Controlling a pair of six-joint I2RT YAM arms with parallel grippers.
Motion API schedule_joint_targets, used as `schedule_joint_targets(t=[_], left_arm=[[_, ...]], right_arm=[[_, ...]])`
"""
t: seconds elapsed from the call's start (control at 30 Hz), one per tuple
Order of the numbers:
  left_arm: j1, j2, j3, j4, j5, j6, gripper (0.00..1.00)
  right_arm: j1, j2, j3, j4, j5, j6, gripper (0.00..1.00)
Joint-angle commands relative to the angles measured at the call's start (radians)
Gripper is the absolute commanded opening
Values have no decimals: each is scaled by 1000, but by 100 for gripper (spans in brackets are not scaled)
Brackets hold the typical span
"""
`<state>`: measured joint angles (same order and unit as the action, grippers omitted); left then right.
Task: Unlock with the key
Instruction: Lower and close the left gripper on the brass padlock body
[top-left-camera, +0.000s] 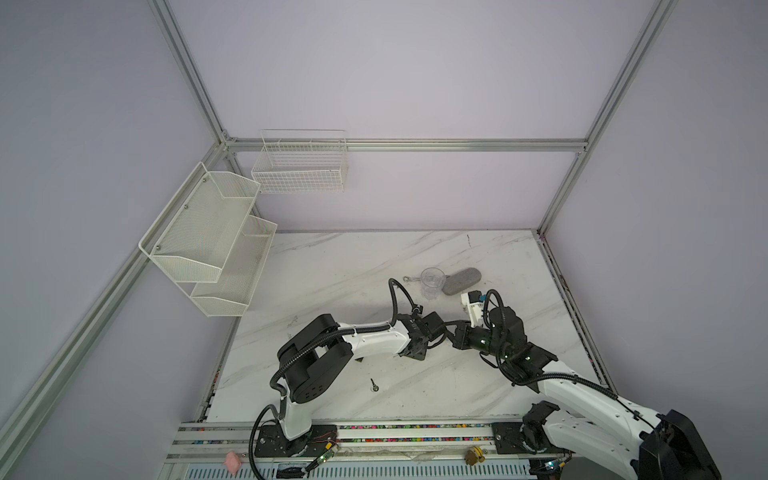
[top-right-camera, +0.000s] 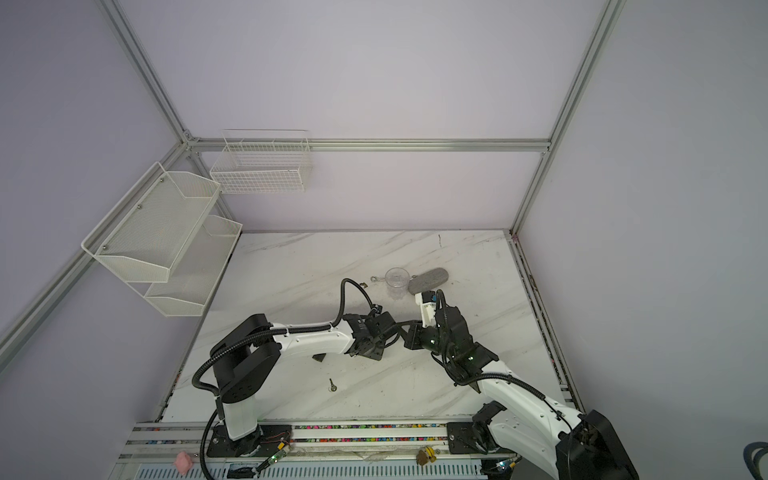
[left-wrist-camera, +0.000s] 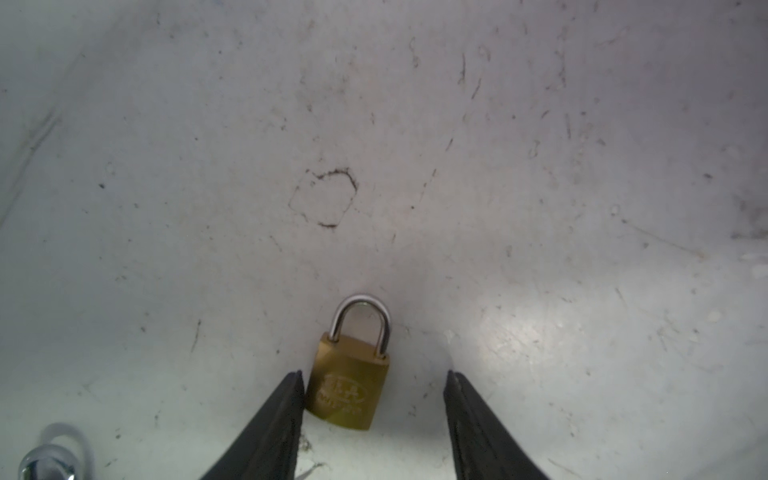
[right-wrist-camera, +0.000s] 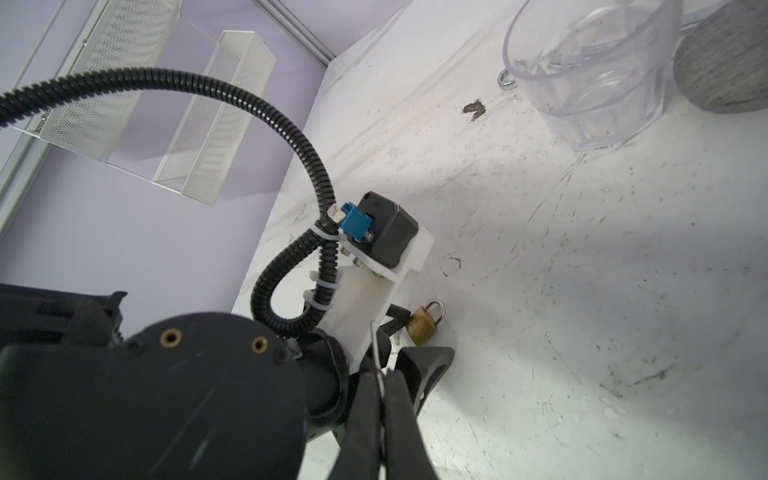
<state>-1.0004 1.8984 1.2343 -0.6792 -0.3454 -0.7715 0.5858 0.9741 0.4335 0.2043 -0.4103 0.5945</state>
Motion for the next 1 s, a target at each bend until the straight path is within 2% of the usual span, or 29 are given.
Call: schedule_joint_targets(t=[0.0, 0.17, 0.37, 0.7, 0.97], left_arm=[[0, 28, 82, -78, -50, -44, 56], [1, 60, 124, -76, -17, -14, 55], [3, 72, 131, -50, 42, -2, 49], [22, 57, 111, -61, 49, -104, 42], [41, 64, 95, -62, 59, -139, 37]], right_arm=[[6, -14, -16, 4, 8, 9, 0], [6, -21, -17, 3, 11, 14, 0], [2, -29, -17, -40, 63, 37, 0], [-14, -2, 7, -116, 124, 50, 0], [-20, 28, 27, -146, 118, 47, 0]])
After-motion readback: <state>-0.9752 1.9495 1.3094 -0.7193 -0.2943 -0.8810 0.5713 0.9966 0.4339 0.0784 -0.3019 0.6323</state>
